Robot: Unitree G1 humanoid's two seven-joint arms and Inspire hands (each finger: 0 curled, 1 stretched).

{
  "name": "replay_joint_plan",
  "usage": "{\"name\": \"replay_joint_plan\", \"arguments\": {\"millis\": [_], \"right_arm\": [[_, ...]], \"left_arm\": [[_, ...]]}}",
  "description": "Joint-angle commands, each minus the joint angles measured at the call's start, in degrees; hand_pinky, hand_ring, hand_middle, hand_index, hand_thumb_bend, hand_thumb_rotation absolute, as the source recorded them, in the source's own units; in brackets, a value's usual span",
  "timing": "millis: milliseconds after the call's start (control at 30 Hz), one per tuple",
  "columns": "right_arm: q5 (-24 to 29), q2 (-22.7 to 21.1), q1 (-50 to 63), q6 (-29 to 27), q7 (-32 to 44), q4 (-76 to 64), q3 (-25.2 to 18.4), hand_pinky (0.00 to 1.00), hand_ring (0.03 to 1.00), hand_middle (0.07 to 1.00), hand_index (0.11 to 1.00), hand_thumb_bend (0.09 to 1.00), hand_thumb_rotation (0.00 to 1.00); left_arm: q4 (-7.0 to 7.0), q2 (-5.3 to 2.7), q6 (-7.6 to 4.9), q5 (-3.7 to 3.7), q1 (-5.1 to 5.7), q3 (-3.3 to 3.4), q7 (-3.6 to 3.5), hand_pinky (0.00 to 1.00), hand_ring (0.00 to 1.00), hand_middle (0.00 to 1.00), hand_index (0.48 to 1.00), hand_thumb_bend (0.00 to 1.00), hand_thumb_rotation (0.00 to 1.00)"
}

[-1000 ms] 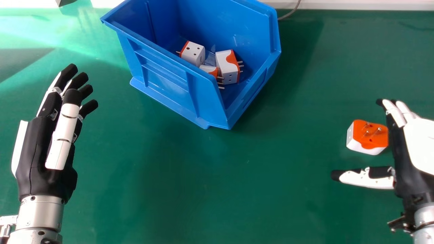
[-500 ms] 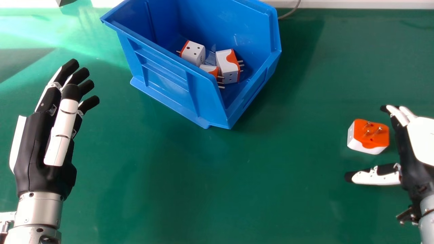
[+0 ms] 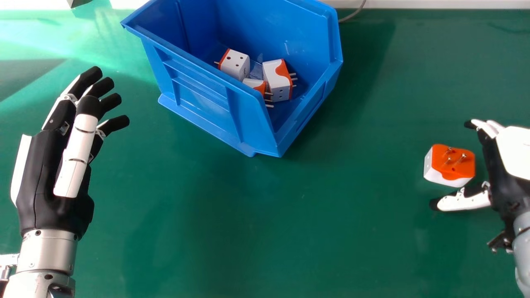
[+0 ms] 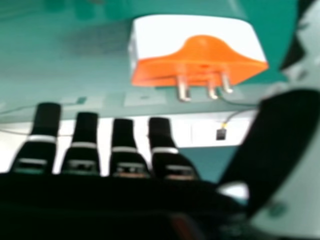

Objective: Pick all objects and put in blue box

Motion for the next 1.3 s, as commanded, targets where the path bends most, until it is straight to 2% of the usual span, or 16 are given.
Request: {"name": "replay_joint_plan", "arguments": {"millis": [0,300,400,567,833,933,1067,1167,1267], "right_arm": [[0.9,-2.0,-2.5,0.0,0.8,1.3,0.4,0.80,0.880,0.897,0.856,0.873,0.25],[1.7,-3.1,-7.4,-0.8,-0.5,7.8,3.3,0.80,0.876,0.893,0.856,0.863,0.24],[2.1,-3.0,-8.8,-1.2,-1.0,10.2,4.2,0.80,0.871,0.889,0.853,0.864,0.23],[2.5,-3.3,-10.9,-2.0,-1.8,14.2,5.9,0.79,0.867,0.886,0.850,0.860,0.24],[3.7,-3.3,-12.9,-1.7,-2.0,17.9,7.5,0.78,0.855,0.877,0.846,0.846,0.26],[4.4,-3.4,-13.1,-1.8,-2.0,18.4,7.7,0.78,0.853,0.875,0.844,0.838,0.26],[5.1,-3.6,-13.5,-2.3,-2.7,19.6,8.1,0.77,0.836,0.858,0.830,0.828,0.22],[6.1,-4.3,-13.6,-3.0,-1.9,20.1,8.4,0.76,0.831,0.854,0.827,0.825,0.20],[6.2,-5.0,-13.3,-2.8,-1.3,19.7,8.6,0.76,0.832,0.855,0.830,0.813,0.19]], "left_arm": [[-2.22,0.65,-0.16,0.71,0.18,0.11,0.26,0.74,0.83,0.86,0.842,0.65,0.70],[-4.69,0.53,1.16,1.17,0.77,-0.02,1.38,0.72,0.82,0.85,0.831,0.63,0.70],[-5.34,0.62,1.60,1.38,0.91,-0.01,1.49,0.72,0.82,0.84,0.828,0.62,0.70],[-6.05,0.55,2.00,1.00,0.93,0.09,1.39,0.71,0.81,0.84,0.826,0.61,0.70],[-7.77,0.55,3.23,0.97,1.04,-0.02,1.68,0.70,0.81,0.83,0.822,0.60,0.70],[-8.42,0.50,3.64,1.06,1.09,-0.06,1.75,0.70,0.80,0.83,0.822,0.59,0.70],[-8.78,0.55,3.87,0.74,0.93,0.03,1.56,0.70,0.80,0.83,0.817,0.56,0.70],[-9.18,0.34,4.22,0.68,0.82,0.03,1.89,0.70,0.80,0.83,0.814,0.55,0.70],[-10.27,0.28,5.40,1.12,0.84,-0.11,2.63,0.70,0.80,0.83,0.807,0.54,0.70]]}}
